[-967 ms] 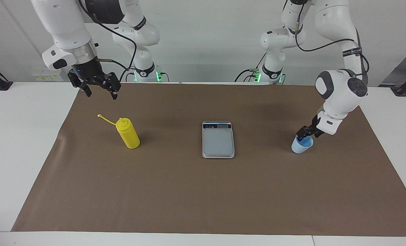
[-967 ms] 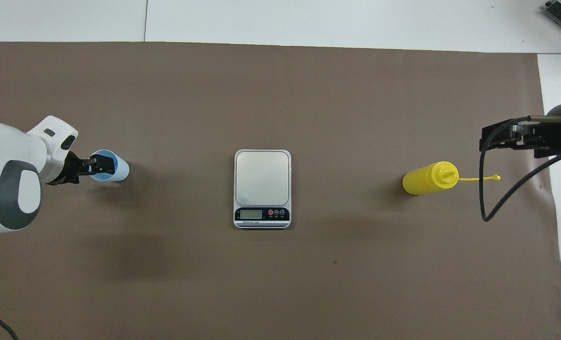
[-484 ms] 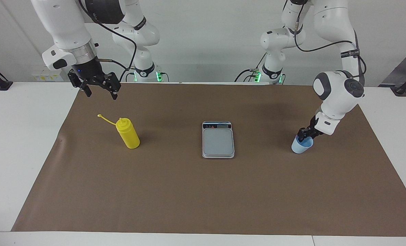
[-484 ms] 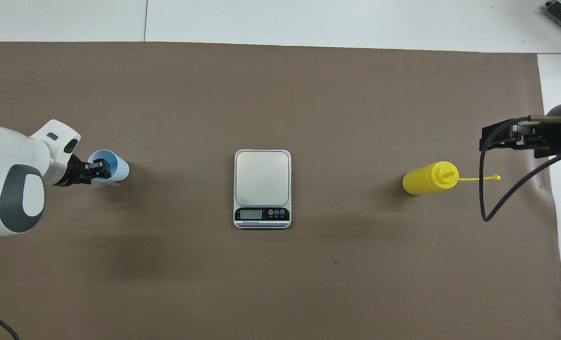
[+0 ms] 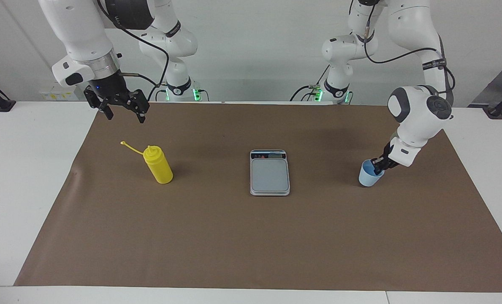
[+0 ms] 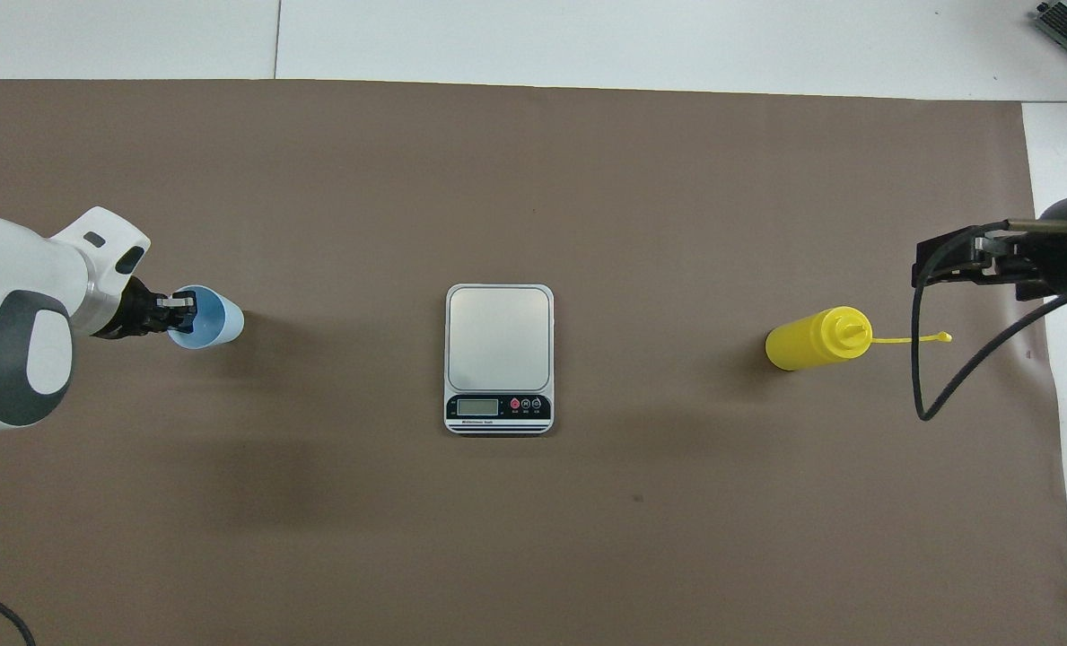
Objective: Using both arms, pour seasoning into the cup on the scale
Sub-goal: 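Carry the cup with the left gripper onto the scale, then release the cup on the scale and withdraw the left gripper, then reach the right gripper to the yellow bottle and grasp it, then lift the yellow bottle with the right gripper over the cup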
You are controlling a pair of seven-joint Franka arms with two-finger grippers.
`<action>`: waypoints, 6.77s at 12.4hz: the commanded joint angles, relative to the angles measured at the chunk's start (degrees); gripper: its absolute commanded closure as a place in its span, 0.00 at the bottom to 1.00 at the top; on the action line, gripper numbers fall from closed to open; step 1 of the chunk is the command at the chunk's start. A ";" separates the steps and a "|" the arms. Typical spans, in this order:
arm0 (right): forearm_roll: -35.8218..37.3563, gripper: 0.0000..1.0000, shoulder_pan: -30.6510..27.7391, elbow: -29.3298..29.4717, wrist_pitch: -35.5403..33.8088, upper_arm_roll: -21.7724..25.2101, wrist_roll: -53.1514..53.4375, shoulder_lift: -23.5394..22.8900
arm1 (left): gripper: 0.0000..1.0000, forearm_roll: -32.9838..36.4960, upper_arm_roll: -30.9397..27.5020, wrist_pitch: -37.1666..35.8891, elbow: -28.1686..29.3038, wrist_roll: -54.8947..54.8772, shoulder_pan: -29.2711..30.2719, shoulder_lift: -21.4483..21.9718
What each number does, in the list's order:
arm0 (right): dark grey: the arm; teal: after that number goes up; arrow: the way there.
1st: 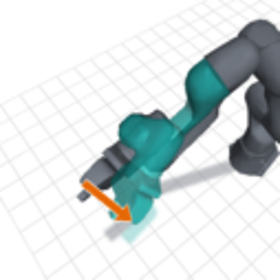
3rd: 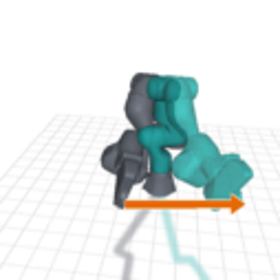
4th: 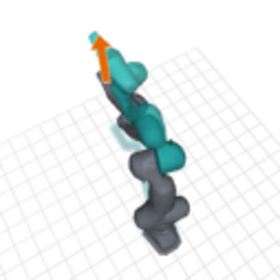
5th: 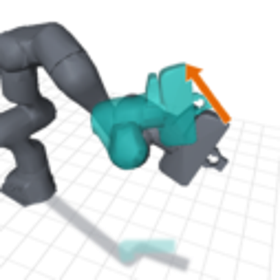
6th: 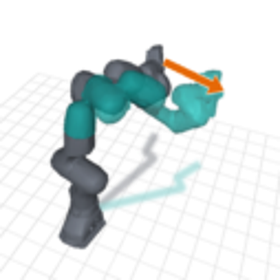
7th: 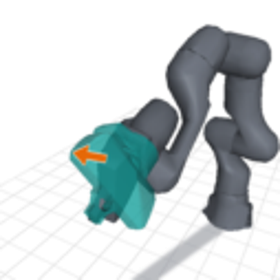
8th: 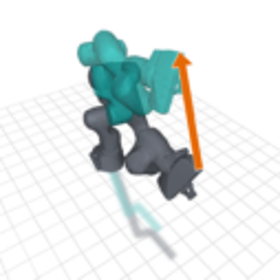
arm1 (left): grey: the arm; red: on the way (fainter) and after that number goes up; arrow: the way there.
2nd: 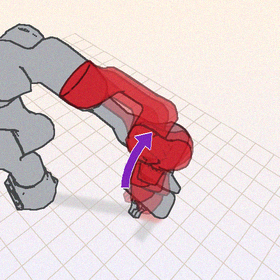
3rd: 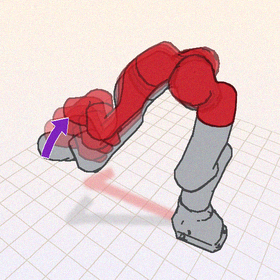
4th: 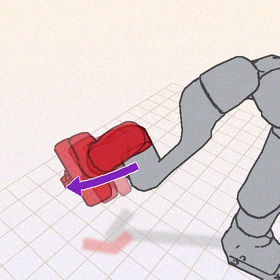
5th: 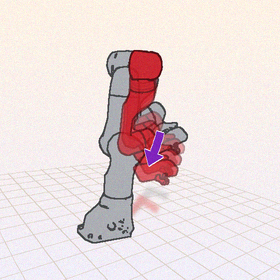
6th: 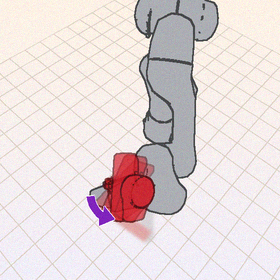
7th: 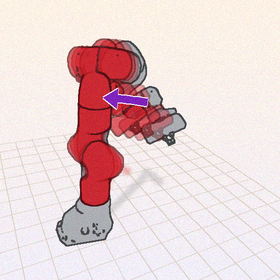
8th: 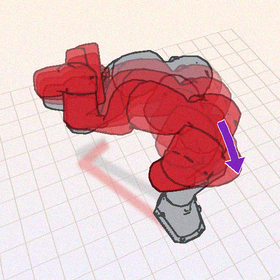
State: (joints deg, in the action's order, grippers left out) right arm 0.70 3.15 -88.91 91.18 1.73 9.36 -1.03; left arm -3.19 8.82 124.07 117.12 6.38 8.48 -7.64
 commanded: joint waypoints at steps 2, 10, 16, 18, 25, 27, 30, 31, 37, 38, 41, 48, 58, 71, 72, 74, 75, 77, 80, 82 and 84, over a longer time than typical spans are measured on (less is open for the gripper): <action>-0.96 0.00 -0.52 -0.92 -0.13 -0.06 -1.45 1.03 | 1.00 1.08 -0.39 -11.71 -11.88 -1.20 -0.92 -0.70; -0.88 0.00 -0.52 -0.92 -0.13 -0.06 -1.45 1.03 | 1.00 -0.59 -0.39 -14.14 -20.17 17.57 -18.38 -2.55; -0.87 0.00 -0.52 -0.92 -0.13 -0.06 -1.37 1.03 | 1.00 -2.61 -0.39 -6.57 -23.59 36.74 -30.88 -12.55; -0.96 0.00 -0.52 -0.92 -0.13 -0.06 -1.37 1.03 | 1.00 -2.53 -0.21 -4.02 -23.69 38.35 -32.46 -13.89; -0.88 0.00 -0.43 -0.92 -0.22 -0.06 -1.37 1.03 | 1.00 -1.74 -0.30 -3.39 -20.53 38.53 -34.40 -13.80; -0.96 0.00 -0.95 -0.83 -0.13 0.11 -1.63 1.03 | 1.00 -1.74 -0.30 -4.45 -20.17 38.53 -34.49 -13.54; -0.96 0.00 -0.61 -0.92 -1.36 -0.06 -1.72 1.38 | 1.00 -1.74 -0.30 -4.72 -18.42 38.09 -34.49 -13.01; -0.96 0.00 -0.43 -0.92 -1.10 -0.15 -1.72 1.47 | 1.00 -1.74 -0.30 -4.72 -18.41 38.09 -34.49 -13.01; -1.05 0.00 -0.78 -0.92 3.64 -0.15 -0.41 1.03 | 0.00 -1.74 -0.47 -4.63 -18.41 37.74 -34.23 -12.75; -1.05 0.00 -1.30 -0.92 3.74 -0.06 2.30 0.86 | 0.00 -1.65 -0.65 -4.72 -18.41 37.56 -33.71 -11.53; -3.58 0.00 -4.11 -1.27 3.39 0.11 12.49 -0.02 | 0.00 -1.65 -0.91 -7.60 -18.33 31.87 -30.02 -6.09; -18.78 0.00 -14.04 -2.85 2.16 0.11 31.41 -6.87 | 0.00 2.92 -0.83 -22.80 -17.80 5.00 -15.97 4.63; -31.88 0.00 -20.55 -7.16 2.95 0.20 32.91 -18.55 | 0.00 2.75 -1.01 -32.49 -22.98 -7.78 -5.05 10.46; -50.97 0.00 -16.69 -20.78 8.84 0.02 42.40 -18.66 | 0.00 0.64 -0.12 -34.42 -24.74 -5.94 -3.64 9.66; -51.23 0.00 -16.69 -21.30 8.58 0.02 42.14 -18.40 | 0.00 0.72 -0.12 -35.03 -24.66 -5.94 -4.25 9.66; -51.24 0.00 -16.60 -22.54 8.57 0.02 38.46 -17.87 | 0.00 0.64 -0.12 -35.39 -23.69 -6.03 -4.34 10.27; -51.24 0.24 -16.69 -22.54 8.40 0.02 37.93 -17.78 | 0.00 0.64 -0.12 -35.22 -22.30 -6.21 -4.34 10.98; -51.24 1.00 -16.60 -22.45 7.87 -0.06 36.08 -16.99 | 0.00 0.73 -0.12 -35.04 -22.02 -6.30 -4.43 11.07; -50.36 1.00 -14.59 -21.84 9.01 0.20 37.74 -13.84 | 0.00 0.73 -0.56 -34.78 -22.11 -6.21 -3.47 11.07; -49.49 1.00 -12.13 -21.66 10.41 0.29 40.54 -11.20 | 0.00 0.81 -0.83 -34.78 -22.11 -6.21 -3.38 11.07; -44.06 1.00 -6.17 -20.79 15.05 0.29 47.64 -9.35 | 0.00 0.81 -0.74 -34.78 -22.11 -6.30 -3.64 11.07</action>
State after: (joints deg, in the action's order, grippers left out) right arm -46.95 -7.32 -109.38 102.30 2.02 51.53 -13.15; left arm -1.87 8.09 89.37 93.86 -0.12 4.83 2.24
